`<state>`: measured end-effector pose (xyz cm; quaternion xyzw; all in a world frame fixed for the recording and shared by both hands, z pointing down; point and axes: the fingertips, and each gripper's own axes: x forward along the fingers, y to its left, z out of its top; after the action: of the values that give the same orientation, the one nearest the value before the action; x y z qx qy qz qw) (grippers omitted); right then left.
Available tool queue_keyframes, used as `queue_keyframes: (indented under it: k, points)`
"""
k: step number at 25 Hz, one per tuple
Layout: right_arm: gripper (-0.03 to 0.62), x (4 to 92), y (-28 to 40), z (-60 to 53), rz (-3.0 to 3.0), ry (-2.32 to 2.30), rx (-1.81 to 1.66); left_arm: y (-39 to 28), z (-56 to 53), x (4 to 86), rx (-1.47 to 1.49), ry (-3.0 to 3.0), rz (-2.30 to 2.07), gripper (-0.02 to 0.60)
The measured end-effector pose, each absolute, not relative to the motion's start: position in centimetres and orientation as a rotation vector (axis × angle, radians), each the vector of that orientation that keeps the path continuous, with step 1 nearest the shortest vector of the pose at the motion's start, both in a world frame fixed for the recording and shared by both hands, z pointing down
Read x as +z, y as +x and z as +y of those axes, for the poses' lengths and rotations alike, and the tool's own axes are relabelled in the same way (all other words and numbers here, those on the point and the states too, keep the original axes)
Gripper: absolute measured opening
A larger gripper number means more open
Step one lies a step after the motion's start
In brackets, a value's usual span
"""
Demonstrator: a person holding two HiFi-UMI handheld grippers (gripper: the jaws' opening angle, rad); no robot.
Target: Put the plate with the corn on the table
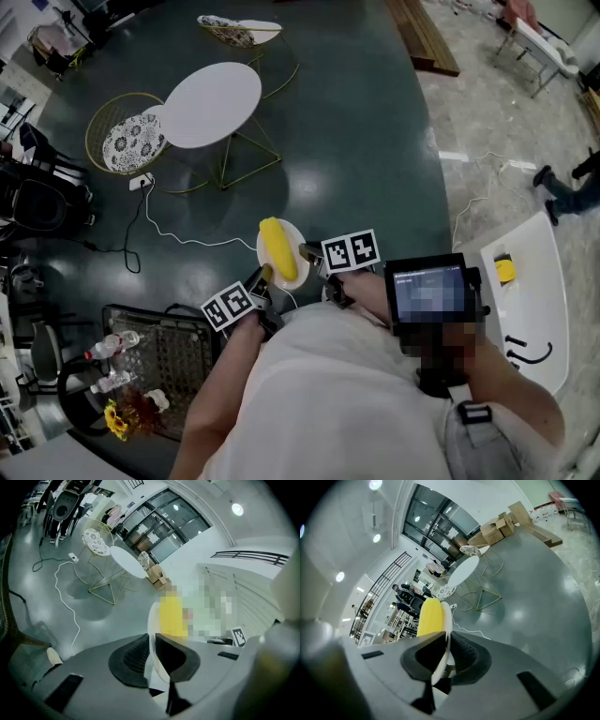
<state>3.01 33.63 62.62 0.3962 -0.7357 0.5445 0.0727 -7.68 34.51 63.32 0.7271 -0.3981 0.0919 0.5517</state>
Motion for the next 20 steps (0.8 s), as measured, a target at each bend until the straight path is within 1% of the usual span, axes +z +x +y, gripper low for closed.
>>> queue_keyframes:
  k: [7, 13, 20]
  points:
    - [0.043, 62.5, 3.4, 33.0, -2.224, 1.216, 1.643, -7.3, 34.2, 63.1, 0.194, 1.724, -0.947, 0.046]
    - [0.043, 62.6, 3.0, 35.4, -2.236, 1.225, 1.690, -7.7, 36.3, 63.3, 0.206, 1.718, -0.954, 0.046]
    - [0.043, 62.2, 2.7, 35.2, -2.263, 1.184, 1.655, -7.9, 36.6, 62.9, 0.176, 1.717, -0.995, 0.046]
